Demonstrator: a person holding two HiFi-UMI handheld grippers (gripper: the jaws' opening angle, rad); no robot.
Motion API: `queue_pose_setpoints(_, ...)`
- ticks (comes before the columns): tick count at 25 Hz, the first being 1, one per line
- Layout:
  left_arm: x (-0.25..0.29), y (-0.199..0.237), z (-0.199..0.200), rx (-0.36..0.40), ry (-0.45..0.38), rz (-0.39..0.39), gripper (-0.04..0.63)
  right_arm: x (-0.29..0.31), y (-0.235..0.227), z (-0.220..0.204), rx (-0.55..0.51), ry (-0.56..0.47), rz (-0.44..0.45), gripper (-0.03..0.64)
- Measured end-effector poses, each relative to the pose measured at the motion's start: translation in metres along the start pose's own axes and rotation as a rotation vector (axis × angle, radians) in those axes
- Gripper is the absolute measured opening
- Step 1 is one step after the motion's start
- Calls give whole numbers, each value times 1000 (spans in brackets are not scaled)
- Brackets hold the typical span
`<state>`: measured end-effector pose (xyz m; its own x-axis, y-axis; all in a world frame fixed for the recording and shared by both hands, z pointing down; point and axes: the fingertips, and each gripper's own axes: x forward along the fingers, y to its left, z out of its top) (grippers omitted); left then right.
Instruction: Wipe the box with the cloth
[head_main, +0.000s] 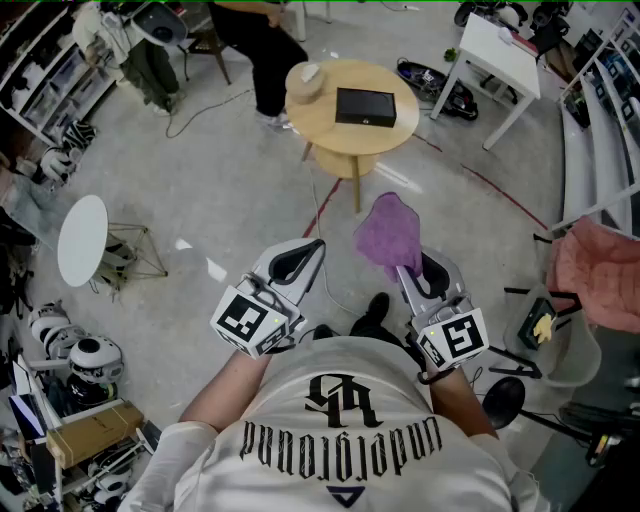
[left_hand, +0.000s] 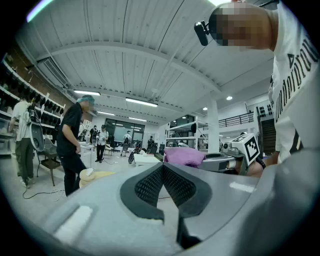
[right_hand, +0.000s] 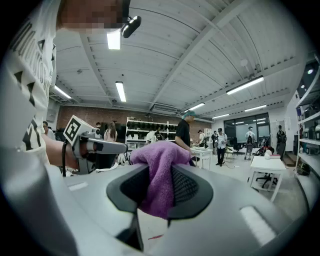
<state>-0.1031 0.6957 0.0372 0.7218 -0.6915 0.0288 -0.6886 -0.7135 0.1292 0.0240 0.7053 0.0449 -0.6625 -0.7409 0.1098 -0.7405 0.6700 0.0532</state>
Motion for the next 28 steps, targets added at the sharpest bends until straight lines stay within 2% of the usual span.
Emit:
queue_pose_setpoints(10,54,18,-4,-13,18,29,8,18,-54,-15,13,7,17,103)
queue_pose_setpoints(16,126,29,-5,-15,11,43,8,29,-126,-21,-14,2,38,106)
queue_pose_setpoints(23,226,21,2,-11,-2,63,8,25,-231,-22,-39,-1,76,106)
queue_pose_setpoints(28,271,21,6,-8,1,83,8,29,-286,-21,-35,-1,93,106)
